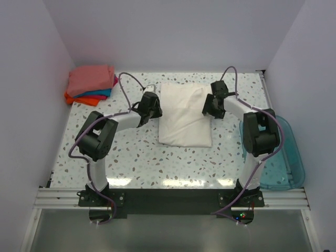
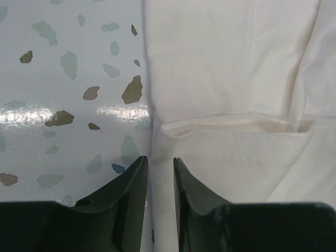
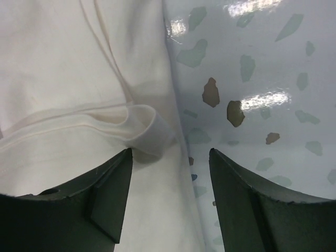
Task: Fold and stack the t-shirts
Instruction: Fold the tshirt
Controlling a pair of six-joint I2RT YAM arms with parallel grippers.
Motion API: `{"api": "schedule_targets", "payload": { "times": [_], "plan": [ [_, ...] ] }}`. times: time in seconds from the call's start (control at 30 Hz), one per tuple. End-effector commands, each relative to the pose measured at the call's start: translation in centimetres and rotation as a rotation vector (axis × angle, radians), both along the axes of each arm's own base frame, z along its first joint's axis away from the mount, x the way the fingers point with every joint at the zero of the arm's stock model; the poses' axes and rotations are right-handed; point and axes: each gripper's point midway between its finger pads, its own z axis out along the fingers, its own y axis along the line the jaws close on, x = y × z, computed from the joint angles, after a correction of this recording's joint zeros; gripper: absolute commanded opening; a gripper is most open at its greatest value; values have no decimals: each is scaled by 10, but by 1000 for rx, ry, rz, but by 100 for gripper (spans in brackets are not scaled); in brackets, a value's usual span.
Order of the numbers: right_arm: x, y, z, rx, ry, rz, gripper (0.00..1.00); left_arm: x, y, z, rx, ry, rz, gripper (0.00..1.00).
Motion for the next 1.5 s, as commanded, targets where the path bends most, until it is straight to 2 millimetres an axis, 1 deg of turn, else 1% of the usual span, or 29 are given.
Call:
{"api": "schedule_targets", "payload": {
  "times": [0.0,0.07,0.1,0.13,0.2,0.23,0.27,0.3,0.33,0.43,0.47,0.5,0.57,0.6,0.63,0.7,0.77,0.8,0.83,0.87,0.9,0.93,1.0,1.03,1.1,1.17,1.3,1.43,1.47],
  "plan": [
    [7,-11,48,-39,-120,-44,63,9,3,64,-28,-138,-13,33],
    [3,-14,59,-43,-145,-51,63,9,1,80,-35,-175,-21,38],
    [2,-13,62,-40,-156,-49,63,9,0,94,-46,-201,-27,39],
    [1,-12,64,-36,-163,-46,63,8,-1,99,-51,-212,-35,40],
    [0,-5,73,-30,-189,-33,63,1,-12,113,-68,-237,-71,42],
    [2,0,76,-20,-201,-22,59,-3,-18,115,-74,-238,-92,42],
    [2,7,75,-17,-204,-5,57,-14,-30,113,-66,-225,-120,41],
    [3,11,75,-15,-200,5,54,-22,-34,111,-58,-218,-129,39],
    [5,15,77,-12,-199,13,48,-33,-43,107,-48,-206,-145,36],
    [7,24,68,-11,-187,35,42,-65,-52,90,-36,-165,-170,26],
    [7,25,65,-8,-179,39,40,-73,-52,84,-34,-148,-175,21],
    [8,25,59,-12,-167,41,40,-84,-51,74,-39,-120,-182,19],
    [9,27,52,-6,-151,46,39,-102,-60,65,-67,-95,-224,13],
    [9,27,49,-7,-139,51,36,-109,-61,62,-78,-82,-233,11],
    [7,27,43,-12,-111,52,34,-121,-61,49,-69,-54,-246,10],
    [2,30,43,7,-108,61,32,-135,-52,33,-53,-17,-236,8],
    [-12,33,45,32,-111,66,33,-140,-47,29,-54,-15,-226,8],
    [-19,37,47,41,-117,78,33,-145,-42,22,-43,-2,-221,8],
    [-31,37,40,30,-98,81,33,-145,-40,19,-34,0,-213,8],
    [-40,48,55,36,-133,108,33,-146,-38,15,-23,9,-214,8],
    [-48,53,55,35,-138,121,33,-147,-37,11,-13,16,-217,8],
    [-64,63,57,37,-144,149,33,-148,-36,8,-6,24,-219,8],
    [-80,72,57,45,-144,168,33,-152,-33,-2,8,46,-219,8],
    [-92,76,48,56,-129,174,34,-152,-32,-5,9,54,-213,8],
    [-108,83,44,64,-120,194,34,-156,-28,-10,20,71,-205,8],
    [-123,78,24,61,-78,189,34,-157,-23,-12,31,73,-189,10],
    [-151,58,-15,8,28,163,34,-161,-15,-17,54,86,-174,11],
    [-169,50,-33,27,73,136,33,-168,-7,-23,69,98,-169,14],
    [-173,48,-35,25,81,133,33,-167,-7,-21,64,90,-168,17]
  ]
}}
